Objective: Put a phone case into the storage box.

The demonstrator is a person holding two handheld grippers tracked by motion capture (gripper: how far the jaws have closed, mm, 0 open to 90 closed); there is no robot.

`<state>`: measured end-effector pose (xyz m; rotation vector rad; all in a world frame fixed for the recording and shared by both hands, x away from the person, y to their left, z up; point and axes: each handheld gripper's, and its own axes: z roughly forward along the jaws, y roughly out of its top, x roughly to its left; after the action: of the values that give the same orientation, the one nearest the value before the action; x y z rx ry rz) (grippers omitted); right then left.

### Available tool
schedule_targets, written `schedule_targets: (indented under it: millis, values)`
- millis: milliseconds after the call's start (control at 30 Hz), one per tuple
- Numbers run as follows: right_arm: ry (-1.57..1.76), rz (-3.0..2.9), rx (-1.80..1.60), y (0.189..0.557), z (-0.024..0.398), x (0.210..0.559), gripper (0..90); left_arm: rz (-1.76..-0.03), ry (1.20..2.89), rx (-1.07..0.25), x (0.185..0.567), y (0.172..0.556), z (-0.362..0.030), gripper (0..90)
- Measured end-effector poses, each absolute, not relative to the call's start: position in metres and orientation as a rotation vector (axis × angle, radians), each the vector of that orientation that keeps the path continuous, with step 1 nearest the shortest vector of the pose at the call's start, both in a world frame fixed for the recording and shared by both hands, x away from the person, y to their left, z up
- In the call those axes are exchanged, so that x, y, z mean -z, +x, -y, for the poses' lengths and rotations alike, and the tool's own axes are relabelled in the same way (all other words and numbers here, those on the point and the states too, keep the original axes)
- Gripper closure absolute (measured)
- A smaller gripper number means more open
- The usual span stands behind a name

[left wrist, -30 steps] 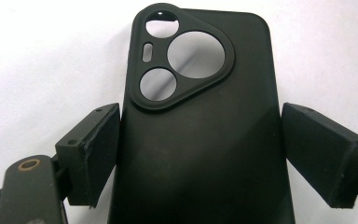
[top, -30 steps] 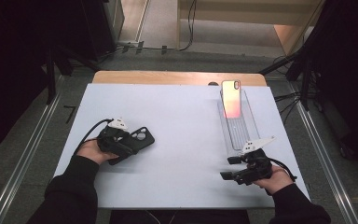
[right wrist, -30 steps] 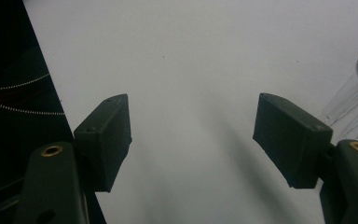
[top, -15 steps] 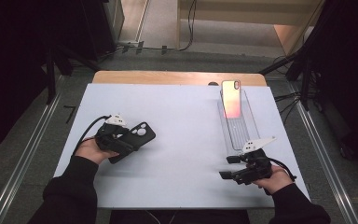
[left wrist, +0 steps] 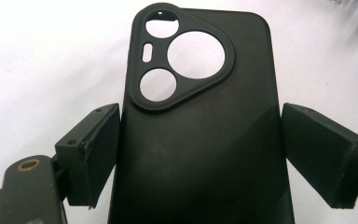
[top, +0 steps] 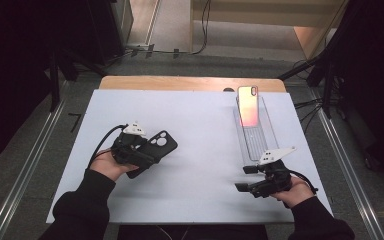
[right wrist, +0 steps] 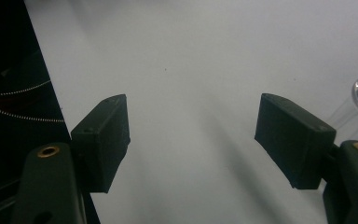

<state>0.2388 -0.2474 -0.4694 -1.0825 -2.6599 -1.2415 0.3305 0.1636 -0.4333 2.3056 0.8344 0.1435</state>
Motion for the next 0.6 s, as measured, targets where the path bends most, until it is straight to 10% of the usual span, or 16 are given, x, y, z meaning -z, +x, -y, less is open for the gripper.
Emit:
schedule_targets:
  millis: [600]
  values:
    - [-1.163,2.634,1.353,0.239,0.244,0.455,23.3,-0.930,2.226,-0.206,0.432,0.307,-0.126,15.3]
